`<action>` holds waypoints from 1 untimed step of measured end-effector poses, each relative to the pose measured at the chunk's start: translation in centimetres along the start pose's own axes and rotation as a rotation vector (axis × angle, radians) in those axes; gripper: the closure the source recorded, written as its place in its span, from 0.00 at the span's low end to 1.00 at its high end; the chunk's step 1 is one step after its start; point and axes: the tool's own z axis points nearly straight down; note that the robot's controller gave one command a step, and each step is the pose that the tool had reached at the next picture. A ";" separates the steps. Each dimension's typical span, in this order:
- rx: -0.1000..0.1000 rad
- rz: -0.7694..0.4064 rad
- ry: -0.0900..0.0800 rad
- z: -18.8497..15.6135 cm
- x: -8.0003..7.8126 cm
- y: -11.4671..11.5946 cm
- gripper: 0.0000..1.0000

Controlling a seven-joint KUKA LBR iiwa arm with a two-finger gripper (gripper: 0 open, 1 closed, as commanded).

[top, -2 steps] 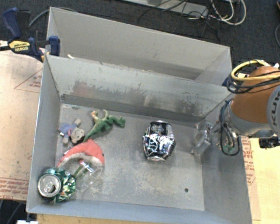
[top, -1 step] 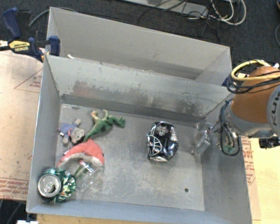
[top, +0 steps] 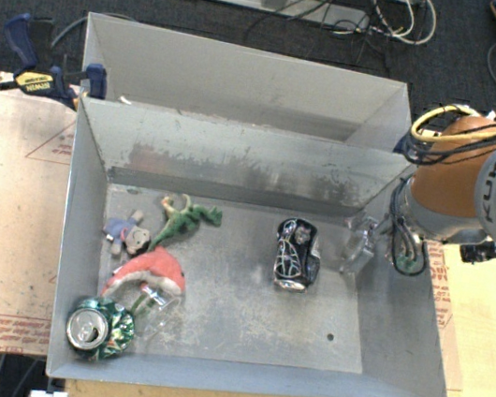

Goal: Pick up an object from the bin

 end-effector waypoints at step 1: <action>0.000 0.000 -0.002 -0.8 -0.1 0.0 1.00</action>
Offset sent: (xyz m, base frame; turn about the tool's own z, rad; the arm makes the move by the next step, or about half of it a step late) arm 0.0001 0.0000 0.0547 0.0000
